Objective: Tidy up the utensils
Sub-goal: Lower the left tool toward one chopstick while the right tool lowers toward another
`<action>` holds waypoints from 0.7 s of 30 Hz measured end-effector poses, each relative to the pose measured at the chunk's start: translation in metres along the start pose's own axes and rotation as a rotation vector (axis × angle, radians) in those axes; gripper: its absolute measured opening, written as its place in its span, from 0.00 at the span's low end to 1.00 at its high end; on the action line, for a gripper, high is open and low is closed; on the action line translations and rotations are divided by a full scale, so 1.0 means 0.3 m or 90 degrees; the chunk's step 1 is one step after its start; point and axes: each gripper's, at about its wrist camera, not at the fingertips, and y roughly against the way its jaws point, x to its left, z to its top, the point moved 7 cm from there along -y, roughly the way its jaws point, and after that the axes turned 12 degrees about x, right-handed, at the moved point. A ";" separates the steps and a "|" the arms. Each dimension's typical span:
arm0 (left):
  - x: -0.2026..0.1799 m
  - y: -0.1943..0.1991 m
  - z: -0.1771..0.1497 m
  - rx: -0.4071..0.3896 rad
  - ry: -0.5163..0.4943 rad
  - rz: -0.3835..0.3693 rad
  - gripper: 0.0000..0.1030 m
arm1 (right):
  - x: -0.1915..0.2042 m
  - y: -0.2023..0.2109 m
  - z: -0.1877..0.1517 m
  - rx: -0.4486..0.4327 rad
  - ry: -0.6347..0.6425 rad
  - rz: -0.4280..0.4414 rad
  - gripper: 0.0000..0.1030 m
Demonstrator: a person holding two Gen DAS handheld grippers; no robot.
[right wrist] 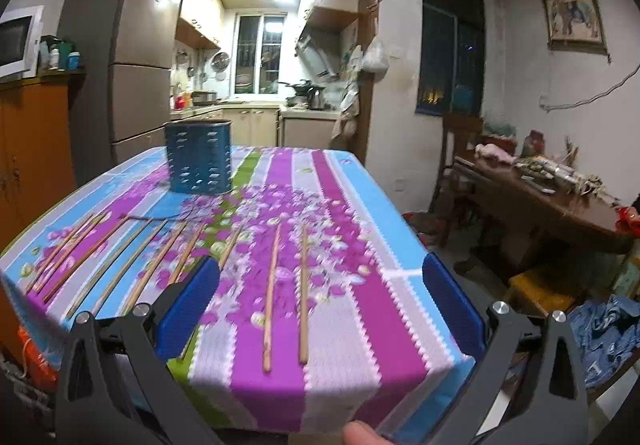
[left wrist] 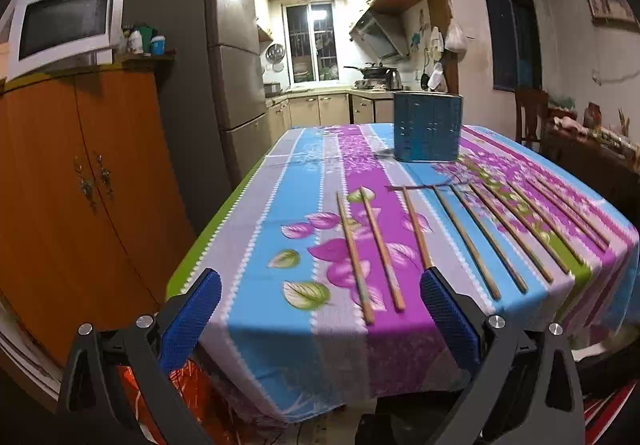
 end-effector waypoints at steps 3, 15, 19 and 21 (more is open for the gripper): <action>-0.084 0.003 -0.017 -0.010 -0.035 -0.022 0.86 | 0.017 0.005 -0.040 0.014 0.006 0.013 0.95; -0.184 -0.190 -0.045 0.078 -0.029 -0.135 0.20 | 0.063 -0.011 -0.102 0.040 0.040 0.065 0.76; -0.183 -0.227 -0.059 0.089 -0.025 -0.122 0.18 | 0.082 -0.022 -0.116 0.049 0.045 0.075 0.74; -0.172 -0.233 -0.070 0.094 -0.024 -0.107 0.18 | 0.090 -0.020 -0.117 0.048 0.048 0.077 0.74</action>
